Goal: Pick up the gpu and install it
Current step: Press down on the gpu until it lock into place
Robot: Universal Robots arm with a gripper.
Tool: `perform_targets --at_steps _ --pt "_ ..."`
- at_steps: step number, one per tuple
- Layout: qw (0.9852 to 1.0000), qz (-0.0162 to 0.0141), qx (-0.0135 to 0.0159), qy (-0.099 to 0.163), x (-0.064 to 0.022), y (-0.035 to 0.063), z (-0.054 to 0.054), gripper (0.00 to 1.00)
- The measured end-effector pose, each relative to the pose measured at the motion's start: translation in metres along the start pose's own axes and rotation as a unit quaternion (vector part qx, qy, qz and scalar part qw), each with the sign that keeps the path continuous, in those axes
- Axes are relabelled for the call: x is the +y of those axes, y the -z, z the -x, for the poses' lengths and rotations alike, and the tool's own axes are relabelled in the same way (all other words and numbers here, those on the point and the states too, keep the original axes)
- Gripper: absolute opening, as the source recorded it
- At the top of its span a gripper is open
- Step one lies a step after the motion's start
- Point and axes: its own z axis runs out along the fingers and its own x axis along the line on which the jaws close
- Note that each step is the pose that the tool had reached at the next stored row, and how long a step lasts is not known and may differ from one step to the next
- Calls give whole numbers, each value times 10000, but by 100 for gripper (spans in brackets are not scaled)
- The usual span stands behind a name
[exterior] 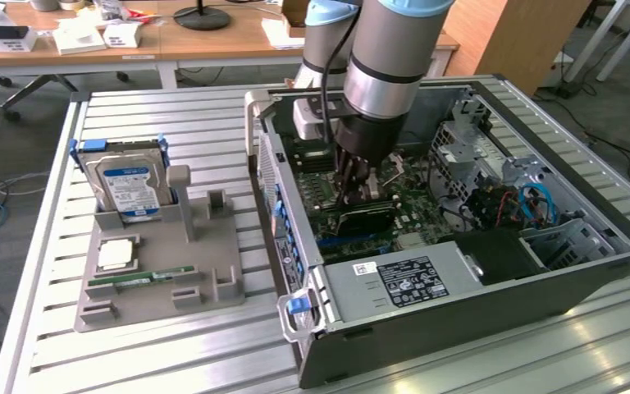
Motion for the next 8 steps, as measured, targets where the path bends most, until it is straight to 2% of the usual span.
perform_targets --at_steps 8 --pt "10000 -1 0 0 25 -30 0 11"
